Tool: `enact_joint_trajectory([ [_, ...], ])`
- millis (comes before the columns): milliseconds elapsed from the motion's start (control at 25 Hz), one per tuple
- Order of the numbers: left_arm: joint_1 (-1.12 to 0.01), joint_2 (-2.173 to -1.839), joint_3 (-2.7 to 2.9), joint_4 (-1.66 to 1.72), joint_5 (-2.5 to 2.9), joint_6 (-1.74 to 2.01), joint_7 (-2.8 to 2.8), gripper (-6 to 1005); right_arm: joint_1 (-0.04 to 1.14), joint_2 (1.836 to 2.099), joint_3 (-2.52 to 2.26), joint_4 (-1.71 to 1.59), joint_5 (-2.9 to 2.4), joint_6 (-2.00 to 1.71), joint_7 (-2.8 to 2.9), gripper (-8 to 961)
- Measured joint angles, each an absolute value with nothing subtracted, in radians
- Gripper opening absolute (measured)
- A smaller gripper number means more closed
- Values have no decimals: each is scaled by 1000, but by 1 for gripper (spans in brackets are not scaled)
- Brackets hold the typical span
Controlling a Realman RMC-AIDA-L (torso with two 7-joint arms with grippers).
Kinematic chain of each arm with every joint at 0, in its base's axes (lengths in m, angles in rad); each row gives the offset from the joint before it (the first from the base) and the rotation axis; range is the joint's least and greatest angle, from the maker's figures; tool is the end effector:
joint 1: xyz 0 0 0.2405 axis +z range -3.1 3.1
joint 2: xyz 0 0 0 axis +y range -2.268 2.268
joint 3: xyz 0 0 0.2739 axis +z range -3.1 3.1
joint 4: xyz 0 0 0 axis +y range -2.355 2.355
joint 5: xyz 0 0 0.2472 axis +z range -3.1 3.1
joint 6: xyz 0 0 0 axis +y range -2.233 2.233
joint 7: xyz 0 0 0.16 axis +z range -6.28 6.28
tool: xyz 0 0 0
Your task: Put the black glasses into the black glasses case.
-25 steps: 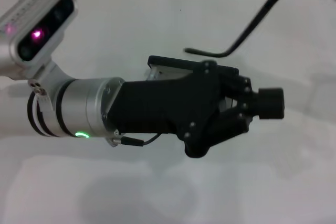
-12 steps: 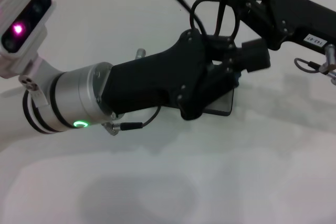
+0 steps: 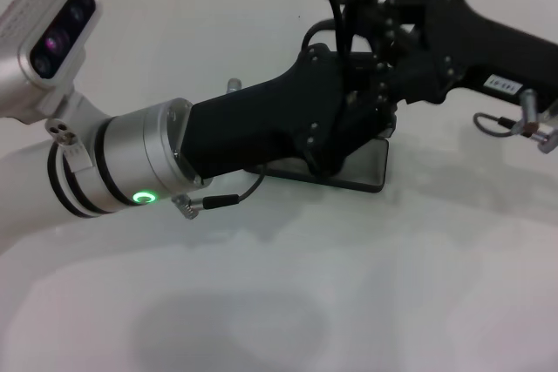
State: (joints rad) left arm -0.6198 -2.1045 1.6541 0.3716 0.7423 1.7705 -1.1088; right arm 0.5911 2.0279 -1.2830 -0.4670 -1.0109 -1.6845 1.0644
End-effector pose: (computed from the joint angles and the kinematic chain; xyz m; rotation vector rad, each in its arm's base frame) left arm -0.1506 0.3242 -0.0839 2.4995 0.2990 1.6694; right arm 0.1827 0.3748 -0.0243 -2.5481 0.1319 1.5143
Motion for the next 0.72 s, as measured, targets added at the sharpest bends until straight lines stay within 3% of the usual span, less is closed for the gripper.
enact_joint_trajectory([
  [720,-618,-2103,1657,332,716,1749,-1105,47,596,2028,-1338,-473,-1014,-1639,1064,57],
])
